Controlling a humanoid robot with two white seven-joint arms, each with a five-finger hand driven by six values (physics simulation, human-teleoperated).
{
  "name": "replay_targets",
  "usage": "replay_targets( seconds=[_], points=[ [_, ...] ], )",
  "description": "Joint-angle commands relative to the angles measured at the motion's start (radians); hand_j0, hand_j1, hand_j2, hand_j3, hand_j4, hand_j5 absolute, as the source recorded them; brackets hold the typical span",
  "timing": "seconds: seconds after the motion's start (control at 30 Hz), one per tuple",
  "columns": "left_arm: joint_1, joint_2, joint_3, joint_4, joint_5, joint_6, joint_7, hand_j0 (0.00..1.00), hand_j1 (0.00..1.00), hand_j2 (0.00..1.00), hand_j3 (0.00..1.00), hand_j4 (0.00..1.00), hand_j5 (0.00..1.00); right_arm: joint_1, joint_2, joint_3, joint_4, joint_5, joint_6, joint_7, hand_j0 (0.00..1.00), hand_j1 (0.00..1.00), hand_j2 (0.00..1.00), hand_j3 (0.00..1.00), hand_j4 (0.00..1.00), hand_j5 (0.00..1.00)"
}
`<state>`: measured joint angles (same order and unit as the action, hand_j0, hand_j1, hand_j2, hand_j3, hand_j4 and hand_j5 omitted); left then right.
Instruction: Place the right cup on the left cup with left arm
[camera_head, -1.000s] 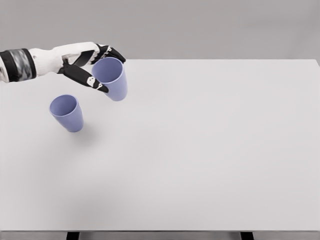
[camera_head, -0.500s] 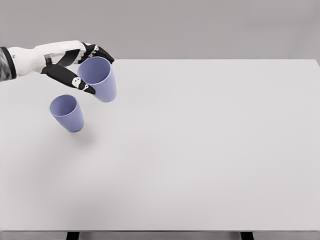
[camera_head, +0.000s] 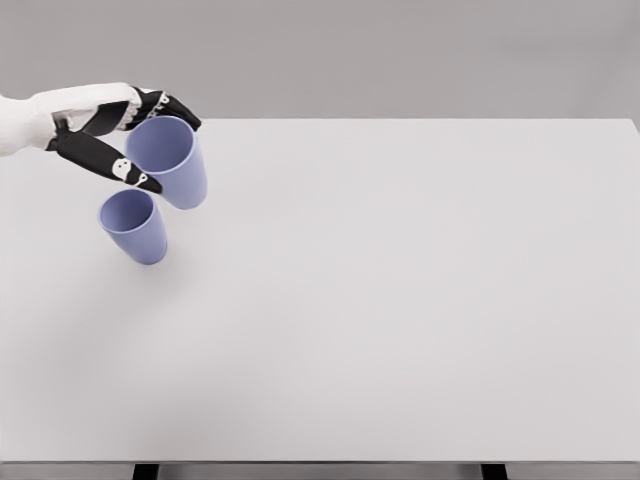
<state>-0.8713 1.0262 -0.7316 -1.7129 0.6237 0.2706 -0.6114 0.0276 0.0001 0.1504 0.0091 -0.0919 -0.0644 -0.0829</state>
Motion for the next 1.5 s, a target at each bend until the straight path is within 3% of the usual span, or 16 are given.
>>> replay_targets(
  seconds=[0.0,0.5,1.47],
  points=[
    [0.0,0.017,0.001,-0.004,0.007,-0.001,0.0,0.66,0.66,0.66,0.66,0.66,0.66,0.0,0.0,0.0,0.0,0.0,0.0,0.0,1.0,1.0,1.0,1.0,1.0,1.0],
    [0.0,0.077,0.003,-0.008,0.016,-0.001,0.0,0.66,0.66,0.66,0.66,0.66,0.66,0.0,0.0,0.0,0.0,0.0,0.0,0.0,1.0,1.0,1.0,1.0,1.0,1.0],
    [0.038,0.14,0.003,0.058,0.016,-0.001,0.0,0.66,0.66,0.66,0.66,0.66,0.66,0.0,0.0,0.0,0.0,0.0,0.0,0.0,1.0,1.0,1.0,1.0,1.0,1.0]
  ],
)
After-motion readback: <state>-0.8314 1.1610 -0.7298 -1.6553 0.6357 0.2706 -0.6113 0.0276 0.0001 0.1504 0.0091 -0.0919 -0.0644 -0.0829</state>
